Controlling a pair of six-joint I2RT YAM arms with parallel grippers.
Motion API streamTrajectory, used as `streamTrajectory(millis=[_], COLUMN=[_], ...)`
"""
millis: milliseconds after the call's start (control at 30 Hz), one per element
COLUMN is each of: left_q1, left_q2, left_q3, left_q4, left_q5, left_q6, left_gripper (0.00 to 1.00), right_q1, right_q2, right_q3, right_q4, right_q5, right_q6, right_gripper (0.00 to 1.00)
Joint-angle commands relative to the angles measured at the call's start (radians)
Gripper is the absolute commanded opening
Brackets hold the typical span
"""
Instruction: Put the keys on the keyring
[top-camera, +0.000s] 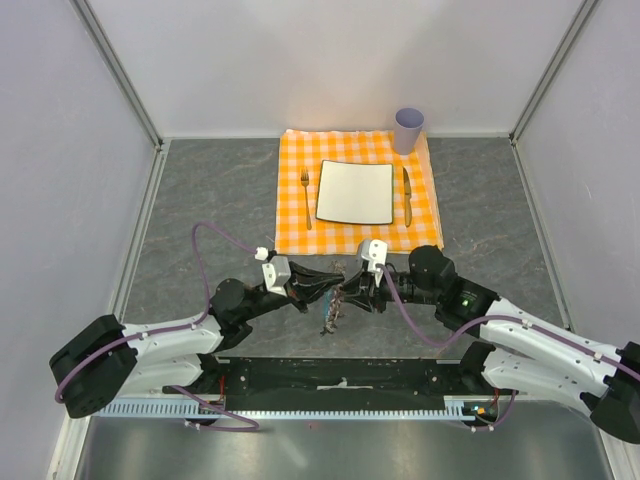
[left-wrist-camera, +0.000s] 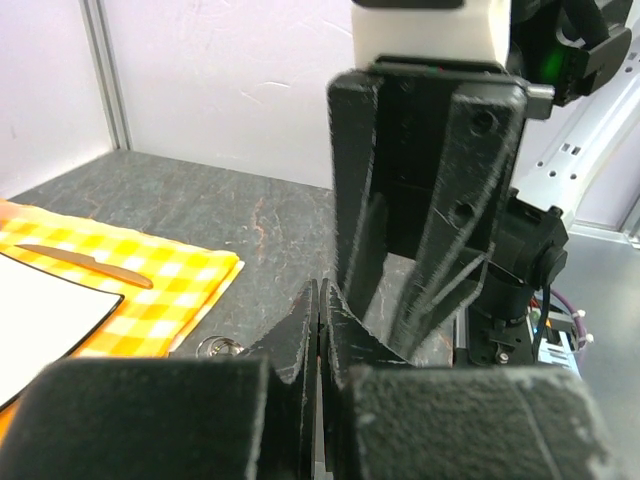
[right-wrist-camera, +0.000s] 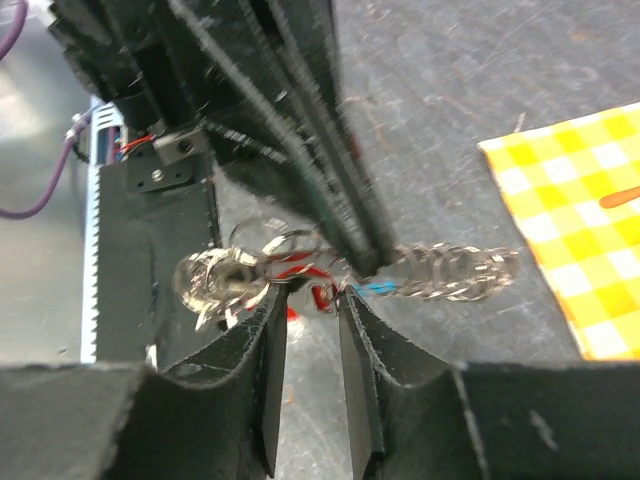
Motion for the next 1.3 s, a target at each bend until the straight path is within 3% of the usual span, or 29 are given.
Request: streamTrajectory(millis=[0, 133, 233, 333, 533, 900, 1267], left_q1=[0.004, 0.004, 0.004, 0.004, 0.004, 0.004, 0.004], left_q2=[-0.011, -0.034, -0.05, -0.058, -0.063, -0.077, -0.075], left_q3=[0.012, 0.008, 0.006, 0.006, 0.008, 0.008, 0.008], left_q4=[0.137, 0.115, 0.111, 0.108, 0.115, 0.124, 0.126], left_q5=[-0.059, -0.063, -0.043, -0.026, 0.006, 0.053, 0.041], left_q6=[0.013, 0.036, 0.043, 0.043, 0.037, 0.039, 0.042], left_gripper=[0.02, 0.02, 0.02, 0.02, 0.02, 0.02, 0.02], right_q1=[0.019, 0.019, 0.018, 0.018, 0.015, -0.002, -0.005], right_q2=[-0.023, -0.054, -0.1, -0.145, -0.142, -0.089, -0.042], right_q3=[0.056, 0.116, 0.125, 0.128, 0.119, 0.096, 0.093], right_q4=[-0.112, -0.215, -0.241, -0.221, -0.132, -0.01, -0.011], right_q5=[-0.093, -0.07, 0.055, 0.161, 0.197, 0.089, -0.03], right_q6=[-0.027, -0.067, -0.084, -0.096, -0.09, -0.102, -0.088], right_gripper=[0.38, 0.42, 0.43, 0.42, 0.41, 0.37, 0.37])
